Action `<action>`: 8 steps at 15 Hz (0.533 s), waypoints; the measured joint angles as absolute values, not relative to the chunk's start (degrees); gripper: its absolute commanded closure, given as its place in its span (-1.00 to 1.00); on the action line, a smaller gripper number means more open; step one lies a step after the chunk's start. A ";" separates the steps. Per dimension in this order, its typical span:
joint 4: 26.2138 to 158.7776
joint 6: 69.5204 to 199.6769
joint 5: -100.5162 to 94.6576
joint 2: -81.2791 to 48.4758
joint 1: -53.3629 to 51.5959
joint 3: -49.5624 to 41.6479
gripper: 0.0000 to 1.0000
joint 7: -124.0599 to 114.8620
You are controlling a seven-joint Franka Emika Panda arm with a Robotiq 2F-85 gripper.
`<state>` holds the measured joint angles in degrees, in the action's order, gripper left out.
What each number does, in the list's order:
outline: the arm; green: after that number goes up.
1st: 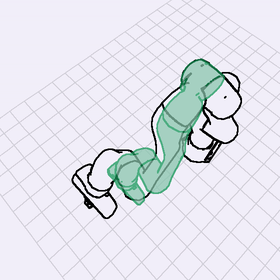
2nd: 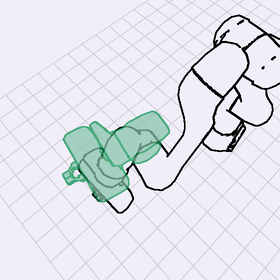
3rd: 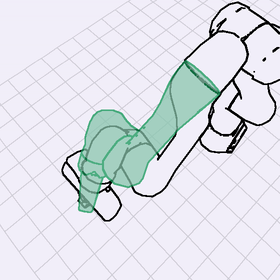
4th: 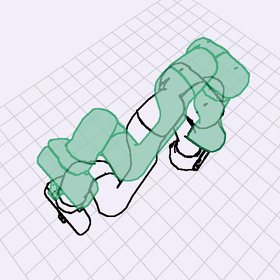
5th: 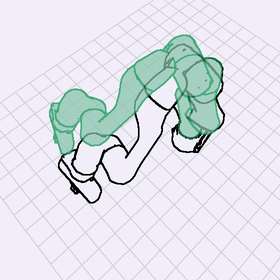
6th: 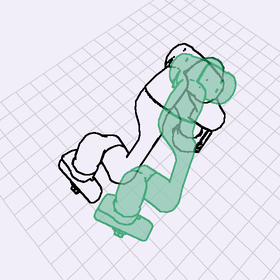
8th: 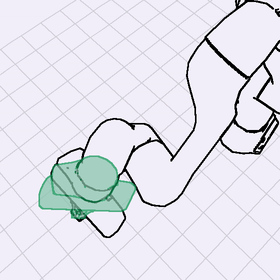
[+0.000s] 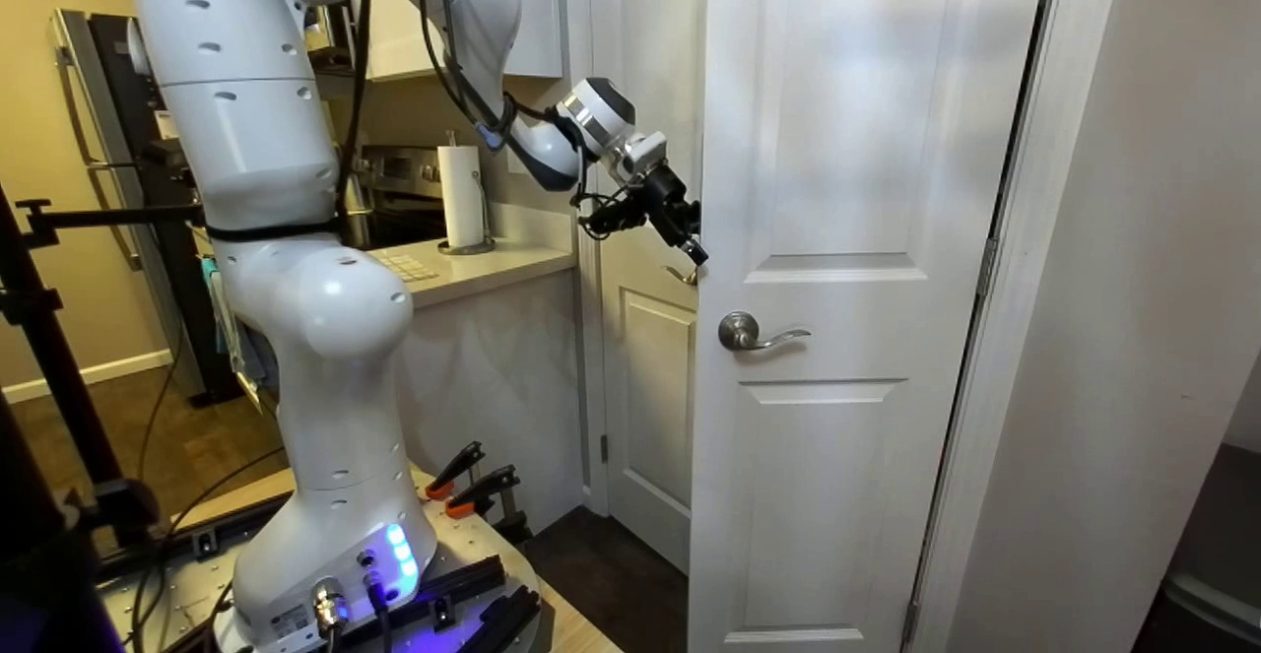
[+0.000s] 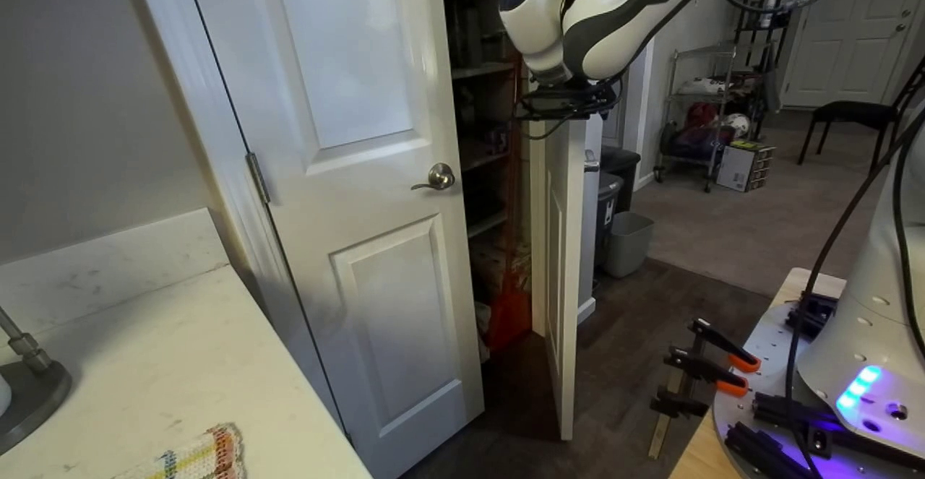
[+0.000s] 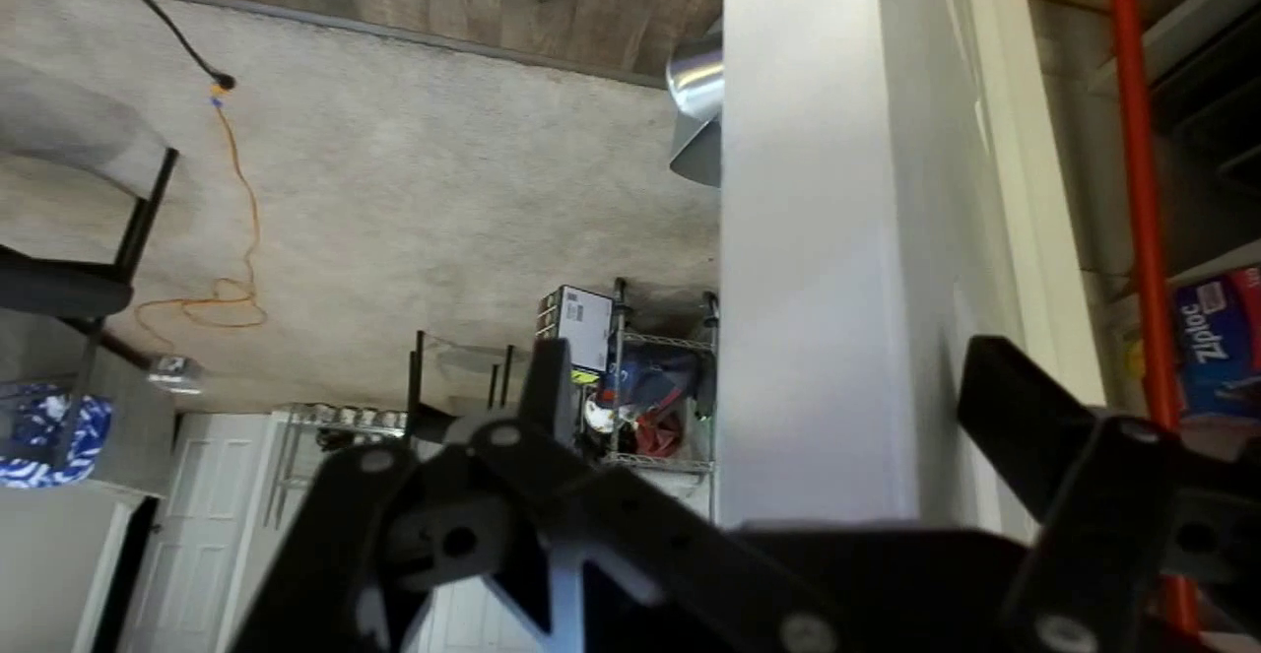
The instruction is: Open the door
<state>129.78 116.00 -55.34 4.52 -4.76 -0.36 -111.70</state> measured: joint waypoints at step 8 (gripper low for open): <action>129.77 107.78 -46.74 6.28 -4.47 -0.07 -1.00 -109.77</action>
<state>129.77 107.78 -46.74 6.28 -4.47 -0.07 -109.77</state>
